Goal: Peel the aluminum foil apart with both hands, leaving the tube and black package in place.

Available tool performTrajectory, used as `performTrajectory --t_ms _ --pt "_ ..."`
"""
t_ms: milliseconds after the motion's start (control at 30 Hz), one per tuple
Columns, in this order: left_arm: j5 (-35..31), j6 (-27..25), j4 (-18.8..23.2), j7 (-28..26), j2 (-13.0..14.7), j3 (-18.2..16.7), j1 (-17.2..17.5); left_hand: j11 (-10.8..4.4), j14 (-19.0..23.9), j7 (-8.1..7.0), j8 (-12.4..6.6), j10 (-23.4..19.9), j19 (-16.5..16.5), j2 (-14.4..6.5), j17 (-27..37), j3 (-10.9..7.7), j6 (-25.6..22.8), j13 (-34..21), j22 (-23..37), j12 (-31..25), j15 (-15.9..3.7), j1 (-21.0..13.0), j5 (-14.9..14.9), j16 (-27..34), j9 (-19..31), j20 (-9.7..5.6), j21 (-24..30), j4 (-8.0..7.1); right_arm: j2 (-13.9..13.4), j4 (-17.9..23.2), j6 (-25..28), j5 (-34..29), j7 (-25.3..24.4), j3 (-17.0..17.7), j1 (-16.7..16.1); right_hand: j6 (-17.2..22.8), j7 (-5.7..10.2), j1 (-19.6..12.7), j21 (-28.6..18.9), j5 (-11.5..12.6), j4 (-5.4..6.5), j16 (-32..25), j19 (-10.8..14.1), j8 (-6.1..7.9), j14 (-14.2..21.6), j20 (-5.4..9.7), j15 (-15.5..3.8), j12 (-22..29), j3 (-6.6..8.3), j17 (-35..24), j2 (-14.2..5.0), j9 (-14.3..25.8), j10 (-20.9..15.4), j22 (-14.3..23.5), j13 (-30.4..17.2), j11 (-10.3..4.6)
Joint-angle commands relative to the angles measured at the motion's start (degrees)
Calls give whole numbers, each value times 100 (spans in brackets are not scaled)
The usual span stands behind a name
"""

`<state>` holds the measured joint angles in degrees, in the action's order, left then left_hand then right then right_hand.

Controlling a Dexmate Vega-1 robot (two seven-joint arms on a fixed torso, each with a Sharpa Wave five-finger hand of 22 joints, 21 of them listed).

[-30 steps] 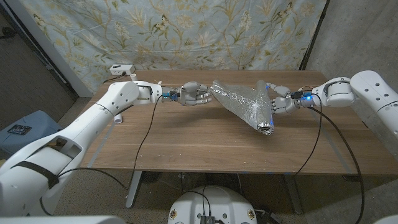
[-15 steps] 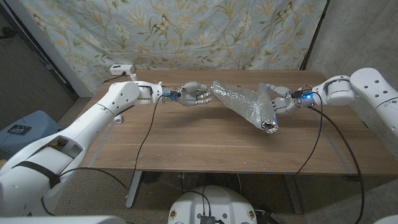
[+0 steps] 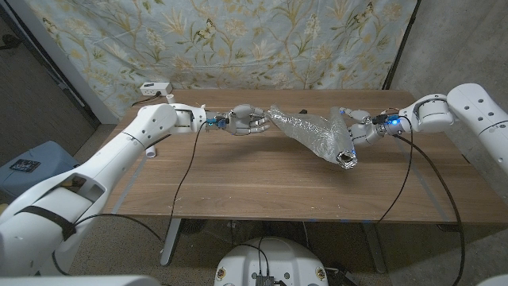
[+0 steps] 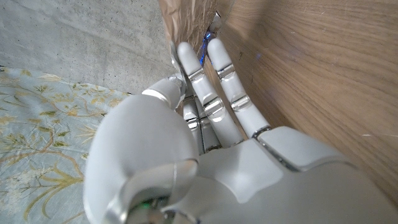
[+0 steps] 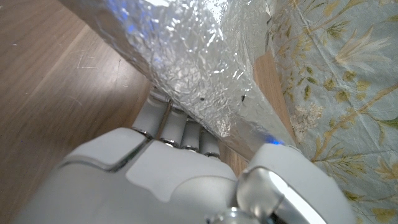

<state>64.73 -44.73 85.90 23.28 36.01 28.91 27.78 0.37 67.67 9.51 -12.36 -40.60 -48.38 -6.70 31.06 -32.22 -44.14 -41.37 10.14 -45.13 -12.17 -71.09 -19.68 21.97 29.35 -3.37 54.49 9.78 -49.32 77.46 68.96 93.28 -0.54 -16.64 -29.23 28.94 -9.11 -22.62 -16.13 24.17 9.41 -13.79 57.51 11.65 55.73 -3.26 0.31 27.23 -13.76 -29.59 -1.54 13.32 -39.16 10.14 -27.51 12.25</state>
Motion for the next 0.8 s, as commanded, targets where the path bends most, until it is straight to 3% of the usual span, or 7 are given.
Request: performTrajectory --t_ms 33,800 --pt "48 -33 7 17 74 -62 51 -127 42 22 5 -127 9 1 38 5 -47 5 3 8 3 -65 39 -30 23 -5 54 0 56 -106 177 -26 -76 -5 103 -21 -295 33 19 33 3 -31 76 -8 48 8 -10 21 -57 -32 -22 -3 -23 16 -13 -5" --pt "316 -102 535 -307 500 -367 407 -143 55 21 31 -125 26 1 51 9 -46 -11 -1 29 9 -59 46 -48 25 -13 105 -5 104 -77 231 -124 -41 29 97 -30 -293 78 50 82 -17 -36 106 -2 64 30 -41 32 -96 -51 -92 -4 -28 16 -36 -6"
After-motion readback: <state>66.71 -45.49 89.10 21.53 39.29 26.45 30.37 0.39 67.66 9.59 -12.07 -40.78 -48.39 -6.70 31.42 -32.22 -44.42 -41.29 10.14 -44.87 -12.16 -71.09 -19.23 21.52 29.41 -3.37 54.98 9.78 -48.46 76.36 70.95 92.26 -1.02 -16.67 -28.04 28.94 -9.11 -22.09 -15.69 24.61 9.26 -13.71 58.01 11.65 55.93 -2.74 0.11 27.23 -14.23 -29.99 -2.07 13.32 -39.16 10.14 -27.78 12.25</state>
